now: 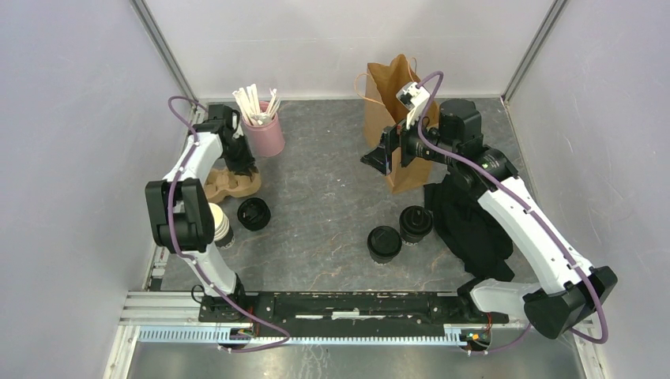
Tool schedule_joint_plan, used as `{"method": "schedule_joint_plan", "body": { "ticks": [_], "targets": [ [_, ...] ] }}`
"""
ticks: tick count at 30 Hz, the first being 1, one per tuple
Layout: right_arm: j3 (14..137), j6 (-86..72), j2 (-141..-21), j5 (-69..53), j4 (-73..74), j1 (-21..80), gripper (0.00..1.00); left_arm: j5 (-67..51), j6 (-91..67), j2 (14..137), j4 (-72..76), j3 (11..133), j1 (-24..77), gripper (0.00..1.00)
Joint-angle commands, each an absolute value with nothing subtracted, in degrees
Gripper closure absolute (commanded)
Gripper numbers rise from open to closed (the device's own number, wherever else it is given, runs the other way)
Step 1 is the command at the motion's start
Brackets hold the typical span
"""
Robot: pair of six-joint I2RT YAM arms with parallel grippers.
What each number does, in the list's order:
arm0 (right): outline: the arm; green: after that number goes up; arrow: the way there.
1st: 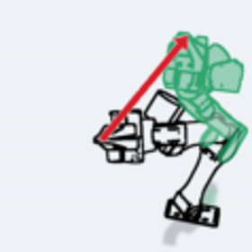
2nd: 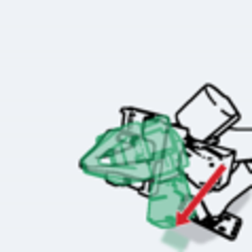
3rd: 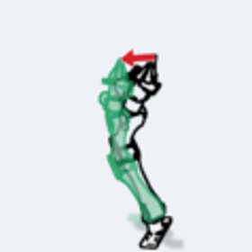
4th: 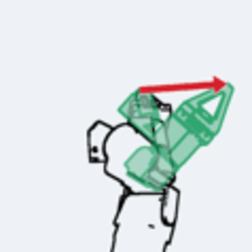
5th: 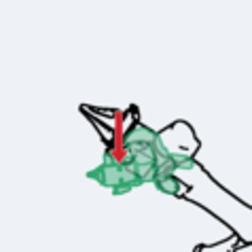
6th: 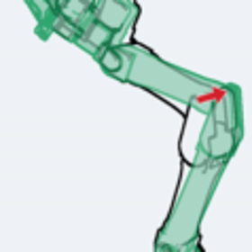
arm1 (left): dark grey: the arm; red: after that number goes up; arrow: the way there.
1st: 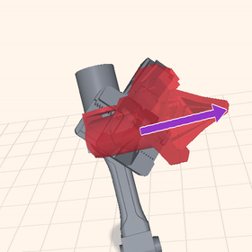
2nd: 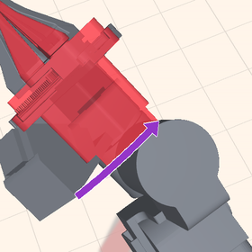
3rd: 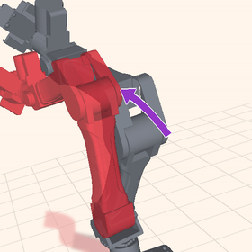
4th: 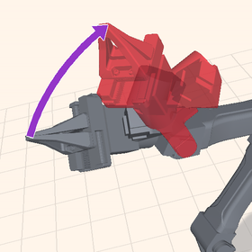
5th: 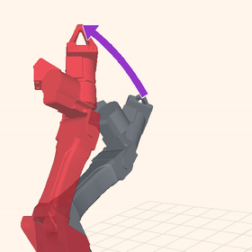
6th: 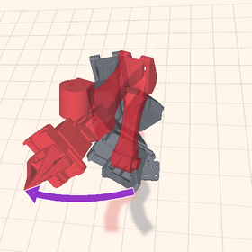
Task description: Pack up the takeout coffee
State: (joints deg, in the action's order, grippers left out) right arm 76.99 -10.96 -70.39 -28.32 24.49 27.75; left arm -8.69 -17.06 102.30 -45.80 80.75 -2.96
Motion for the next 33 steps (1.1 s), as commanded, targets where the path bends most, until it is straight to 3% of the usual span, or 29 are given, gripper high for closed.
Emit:
{"method": "schedule_joint_plan", "body": {
  "ticks": [1, 13, 18, 26, 33],
  "targets": [
    [78.88, -9.67, -70.61, -29.97, 22.55, 27.86, 0.02, -7.15, -13.89, 97.38, -46.48, 83.23, -2.88, 0.69],
    [77.86, -10.21, -70.54, -30.43, 22.61, 27.85, 0.02, -11.07, -13.69, 99.69, -45.44, 82.37, -2.9, 0.64],
    [76.81, -10.64, -69.97, -30.16, 22.06, 27.84, 0.02, -12.18, -13.49, 100.76, -44.64, 81.8, -2.85, 0.54],
    [77.08, -10.66, -69.64, -29.88, 22.24, 27.81, 0.02, -10.52, -14.44, 104.45, -45.24, 83.13, -2.84, 0.56],
    [76.65, -10.51, -69.35, -29.71, 22.21, 27.85, 0.02, -11.16, -14.53, 102.59, -44.39, 82.39, -2.86, 0.65]
  ]
}}
